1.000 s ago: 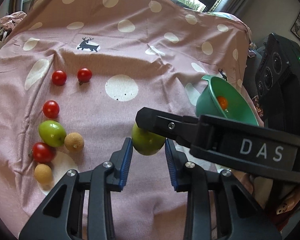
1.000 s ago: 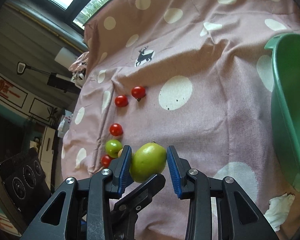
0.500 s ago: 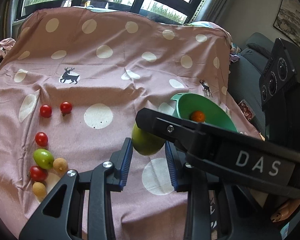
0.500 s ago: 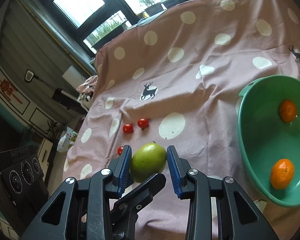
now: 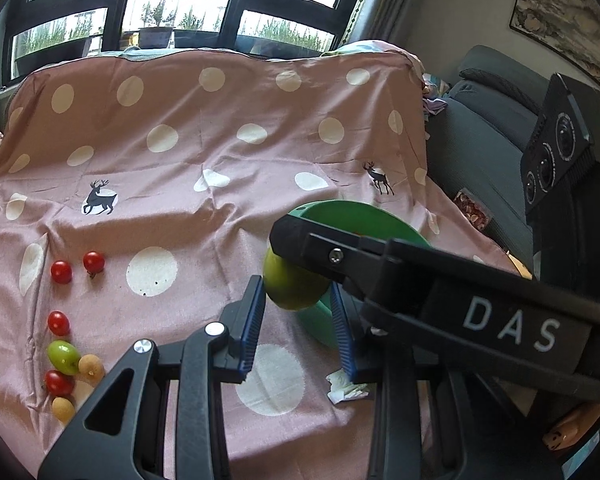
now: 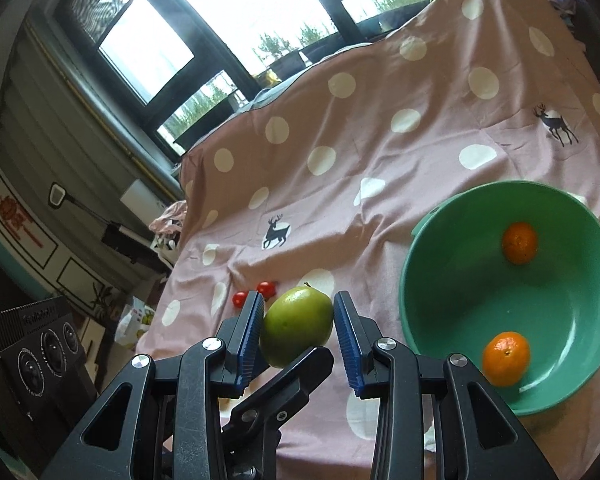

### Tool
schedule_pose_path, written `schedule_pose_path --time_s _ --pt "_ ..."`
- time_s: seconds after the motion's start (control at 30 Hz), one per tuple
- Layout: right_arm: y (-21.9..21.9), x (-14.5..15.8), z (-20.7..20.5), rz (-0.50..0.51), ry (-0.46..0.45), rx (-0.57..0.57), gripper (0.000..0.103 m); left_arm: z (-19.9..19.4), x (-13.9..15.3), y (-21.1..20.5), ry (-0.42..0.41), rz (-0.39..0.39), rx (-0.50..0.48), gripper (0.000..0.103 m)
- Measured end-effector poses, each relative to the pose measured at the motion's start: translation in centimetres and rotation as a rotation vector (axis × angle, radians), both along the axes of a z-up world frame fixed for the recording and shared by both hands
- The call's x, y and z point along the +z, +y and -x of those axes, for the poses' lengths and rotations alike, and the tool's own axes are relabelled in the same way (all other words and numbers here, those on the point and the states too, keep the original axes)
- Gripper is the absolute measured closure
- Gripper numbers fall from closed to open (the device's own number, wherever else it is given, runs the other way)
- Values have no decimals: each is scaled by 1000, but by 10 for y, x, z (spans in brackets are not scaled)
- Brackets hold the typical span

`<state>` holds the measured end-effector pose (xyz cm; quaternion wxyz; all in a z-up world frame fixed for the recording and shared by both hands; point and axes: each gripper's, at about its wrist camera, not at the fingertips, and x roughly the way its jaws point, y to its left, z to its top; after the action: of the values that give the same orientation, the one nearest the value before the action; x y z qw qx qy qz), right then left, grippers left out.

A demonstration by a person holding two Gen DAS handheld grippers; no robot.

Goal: Organize fruits
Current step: 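Lift the green jujube with the right gripper and carry it over the bowl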

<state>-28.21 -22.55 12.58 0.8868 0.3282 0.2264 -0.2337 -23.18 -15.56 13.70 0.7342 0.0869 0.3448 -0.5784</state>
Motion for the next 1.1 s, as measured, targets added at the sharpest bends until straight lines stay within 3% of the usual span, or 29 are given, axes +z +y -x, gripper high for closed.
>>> schedule_pose_path --time_s 0.43,1.1 --pt "-10 6 28 11 -39 -65 64 21 6 -20 -21 -4 -56 70" --pt "-37 -8 67 -66 -57 -174 64 48 -8 -64 6 -62 -144 70"
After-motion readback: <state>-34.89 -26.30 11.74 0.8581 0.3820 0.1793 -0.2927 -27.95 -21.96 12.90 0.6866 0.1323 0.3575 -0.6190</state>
